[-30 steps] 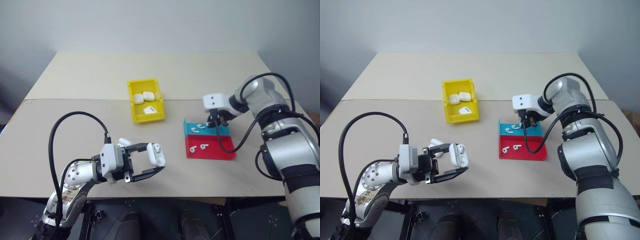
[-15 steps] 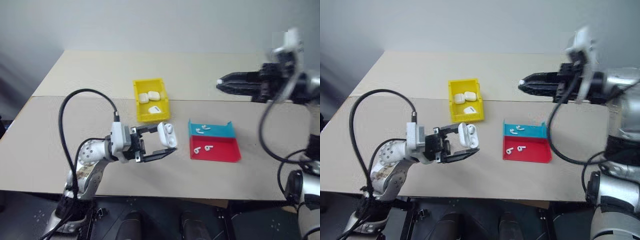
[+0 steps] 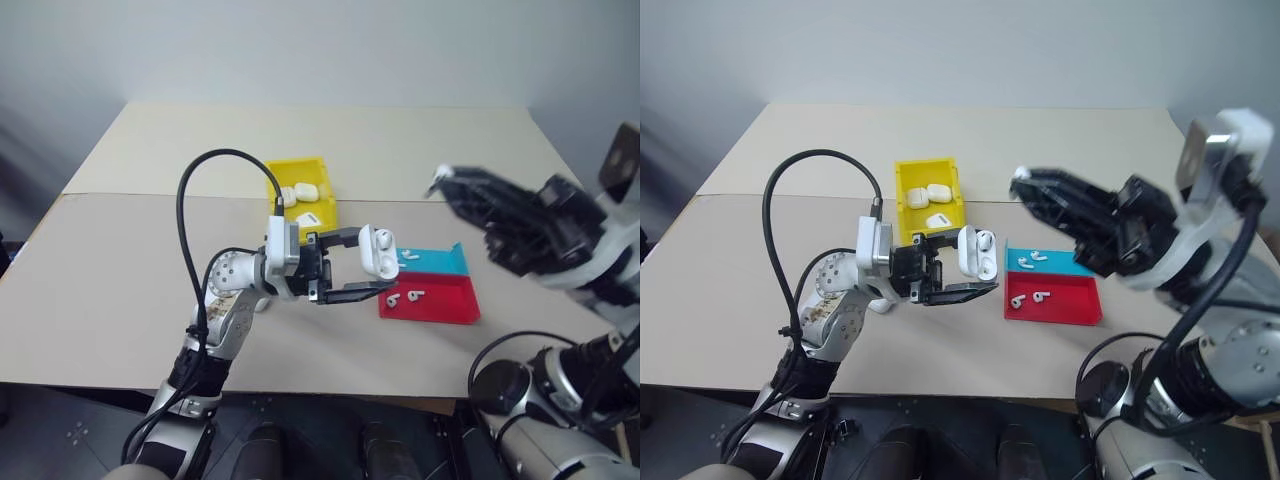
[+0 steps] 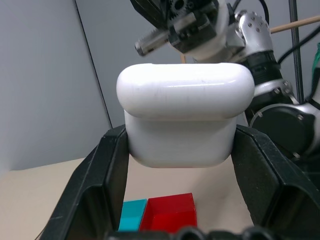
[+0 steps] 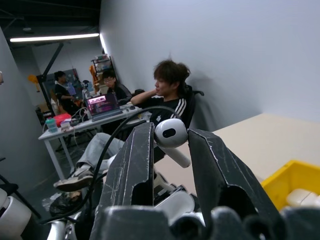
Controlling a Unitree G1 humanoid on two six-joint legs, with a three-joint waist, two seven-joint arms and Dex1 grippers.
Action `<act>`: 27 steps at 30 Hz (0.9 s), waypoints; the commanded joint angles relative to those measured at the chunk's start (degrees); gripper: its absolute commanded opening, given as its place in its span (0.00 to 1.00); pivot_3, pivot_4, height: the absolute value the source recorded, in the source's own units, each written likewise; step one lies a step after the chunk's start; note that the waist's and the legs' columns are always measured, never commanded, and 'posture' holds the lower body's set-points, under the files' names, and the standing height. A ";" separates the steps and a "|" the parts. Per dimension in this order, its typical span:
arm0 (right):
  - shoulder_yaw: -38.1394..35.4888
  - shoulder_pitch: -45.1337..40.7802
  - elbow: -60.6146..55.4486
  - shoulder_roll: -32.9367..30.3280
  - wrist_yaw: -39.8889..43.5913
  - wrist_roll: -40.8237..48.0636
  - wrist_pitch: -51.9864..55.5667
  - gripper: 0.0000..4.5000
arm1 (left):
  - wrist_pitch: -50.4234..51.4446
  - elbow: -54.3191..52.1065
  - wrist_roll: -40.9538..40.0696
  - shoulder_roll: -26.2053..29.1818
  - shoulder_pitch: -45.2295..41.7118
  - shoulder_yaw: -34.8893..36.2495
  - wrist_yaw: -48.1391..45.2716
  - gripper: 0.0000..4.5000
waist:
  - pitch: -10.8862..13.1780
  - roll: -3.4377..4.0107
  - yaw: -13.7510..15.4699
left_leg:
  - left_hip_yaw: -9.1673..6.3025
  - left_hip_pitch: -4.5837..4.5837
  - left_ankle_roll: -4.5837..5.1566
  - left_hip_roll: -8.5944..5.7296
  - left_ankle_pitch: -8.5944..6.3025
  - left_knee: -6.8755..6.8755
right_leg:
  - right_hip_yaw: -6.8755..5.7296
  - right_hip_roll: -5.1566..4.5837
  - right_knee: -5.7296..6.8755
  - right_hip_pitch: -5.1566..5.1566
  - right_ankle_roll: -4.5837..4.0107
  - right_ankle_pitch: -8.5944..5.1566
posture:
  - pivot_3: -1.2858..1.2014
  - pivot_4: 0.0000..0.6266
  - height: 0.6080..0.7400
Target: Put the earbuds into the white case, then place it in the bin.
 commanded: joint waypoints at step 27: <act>28.43 24.80 1.99 -33.67 -24.47 36.26 -39.82 0.29 | -2.80 -0.73 1.75 -1.60 -0.09 -0.48 0.53 0.61 | 0.02 -0.06 -0.33 | -0.01 -0.01 0.01 0.00 0.00 0.01 | 0.03 0.03 -0.16 0.05 0.04 -0.01 | 0.52 0.24 1.00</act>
